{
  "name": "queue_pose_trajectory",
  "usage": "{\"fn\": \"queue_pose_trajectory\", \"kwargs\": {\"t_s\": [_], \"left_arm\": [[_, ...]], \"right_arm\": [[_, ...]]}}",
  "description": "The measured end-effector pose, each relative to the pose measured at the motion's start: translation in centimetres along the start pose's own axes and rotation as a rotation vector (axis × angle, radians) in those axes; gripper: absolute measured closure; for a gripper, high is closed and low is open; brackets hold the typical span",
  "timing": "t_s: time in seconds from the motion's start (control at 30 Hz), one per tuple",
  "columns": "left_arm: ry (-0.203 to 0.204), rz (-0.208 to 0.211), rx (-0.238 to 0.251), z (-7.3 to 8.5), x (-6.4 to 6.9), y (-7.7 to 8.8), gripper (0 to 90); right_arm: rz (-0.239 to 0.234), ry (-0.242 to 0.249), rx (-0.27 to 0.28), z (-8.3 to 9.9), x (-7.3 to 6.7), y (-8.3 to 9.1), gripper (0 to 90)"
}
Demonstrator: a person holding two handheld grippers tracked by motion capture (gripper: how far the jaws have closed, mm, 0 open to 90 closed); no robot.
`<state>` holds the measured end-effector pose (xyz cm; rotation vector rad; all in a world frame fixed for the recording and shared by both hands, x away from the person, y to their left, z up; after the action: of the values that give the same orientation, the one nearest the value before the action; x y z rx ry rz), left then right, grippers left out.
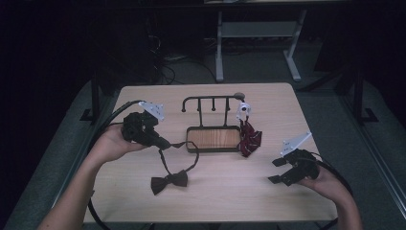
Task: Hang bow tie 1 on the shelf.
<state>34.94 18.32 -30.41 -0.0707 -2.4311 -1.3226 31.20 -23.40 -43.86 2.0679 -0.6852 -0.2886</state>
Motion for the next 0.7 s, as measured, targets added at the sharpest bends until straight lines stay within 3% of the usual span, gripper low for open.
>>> {"fn": "queue_pose_trajectory", "kwargs": {"t_s": [0.7], "left_arm": [[0.017, 0.003, 0.015, -0.9, -1.1, 1.1, 89.9]], "right_arm": [[-0.002, 0.014, -0.002, -0.2, -0.3, 0.1, 31.0]]}}
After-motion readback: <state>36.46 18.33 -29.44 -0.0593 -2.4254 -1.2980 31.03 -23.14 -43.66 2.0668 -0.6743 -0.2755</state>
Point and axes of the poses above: each handheld gripper's, and its own axes: y roughly backward along the jaws, z roughly out of its underside, x roughly to its right, the point moved 3 cm from there along -y, roughly forward along the jaws, and after that the axes turned 14 degrees about z, right-handed, at the moved point
